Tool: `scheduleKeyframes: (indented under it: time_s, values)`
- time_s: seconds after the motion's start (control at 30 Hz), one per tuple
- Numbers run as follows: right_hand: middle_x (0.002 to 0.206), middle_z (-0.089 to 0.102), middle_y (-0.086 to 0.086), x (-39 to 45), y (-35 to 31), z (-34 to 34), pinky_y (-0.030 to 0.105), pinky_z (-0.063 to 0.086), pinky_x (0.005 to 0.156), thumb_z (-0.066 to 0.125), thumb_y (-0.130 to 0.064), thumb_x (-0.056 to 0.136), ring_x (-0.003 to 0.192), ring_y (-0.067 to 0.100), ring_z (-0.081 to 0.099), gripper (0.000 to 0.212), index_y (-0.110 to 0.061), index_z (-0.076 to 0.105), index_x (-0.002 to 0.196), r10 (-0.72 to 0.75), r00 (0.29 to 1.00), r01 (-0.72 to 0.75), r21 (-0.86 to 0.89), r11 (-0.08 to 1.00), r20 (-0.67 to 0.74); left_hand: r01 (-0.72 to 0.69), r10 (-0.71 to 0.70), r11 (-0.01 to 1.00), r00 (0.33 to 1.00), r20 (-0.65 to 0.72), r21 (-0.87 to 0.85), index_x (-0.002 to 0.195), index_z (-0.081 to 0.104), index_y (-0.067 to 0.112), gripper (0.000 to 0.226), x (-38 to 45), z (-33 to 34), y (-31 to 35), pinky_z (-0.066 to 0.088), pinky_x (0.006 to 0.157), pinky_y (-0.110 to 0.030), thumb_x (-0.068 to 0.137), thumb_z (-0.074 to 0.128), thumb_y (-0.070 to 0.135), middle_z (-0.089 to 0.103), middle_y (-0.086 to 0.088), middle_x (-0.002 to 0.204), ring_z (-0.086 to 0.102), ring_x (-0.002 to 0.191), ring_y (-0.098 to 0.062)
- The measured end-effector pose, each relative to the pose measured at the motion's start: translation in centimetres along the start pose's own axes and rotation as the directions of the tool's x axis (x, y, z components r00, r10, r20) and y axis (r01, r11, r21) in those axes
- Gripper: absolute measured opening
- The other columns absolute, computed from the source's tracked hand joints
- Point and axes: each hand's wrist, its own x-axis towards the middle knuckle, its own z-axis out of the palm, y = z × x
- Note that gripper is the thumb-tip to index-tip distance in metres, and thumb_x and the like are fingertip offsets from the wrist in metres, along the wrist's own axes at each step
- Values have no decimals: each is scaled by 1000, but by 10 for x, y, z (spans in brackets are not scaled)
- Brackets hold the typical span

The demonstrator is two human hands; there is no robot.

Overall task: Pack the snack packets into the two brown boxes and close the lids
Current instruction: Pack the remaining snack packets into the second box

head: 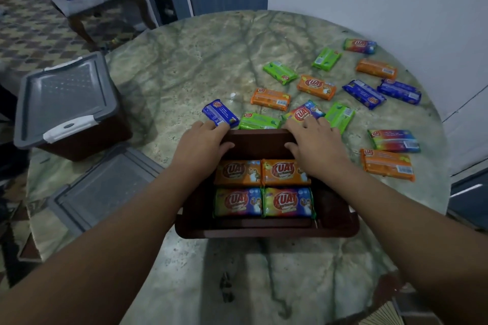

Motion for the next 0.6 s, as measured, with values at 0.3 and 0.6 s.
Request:
scheduleKeyframes:
  time_s: [0.3, 0.6]
  values:
    - [118, 68, 8, 29, -18, -29, 54, 41, 101, 1, -82, 90, 119, 34, 59, 86, -35, 67, 119, 92, 984, -117, 167, 979, 155, 135, -97, 946, 986, 139, -294, 92, 67, 22, 65, 18, -26, 5, 48, 71, -38, 103, 20, 65, 64, 1, 82, 60, 80, -19]
    - [118, 64, 4, 106, -40, -27, 32, 41, 82, 56, -58, 97, 112, 25, 58, 42, -20, 65, 113, -38, 925, -53, 227, 972, 379, 34, -15, 994, 984, 176, -108, 118, 59, 19, 20, 111, -3, -43, 40, 70, -35, 102, 48, 24, 61, -4, 98, 58, 92, -28]
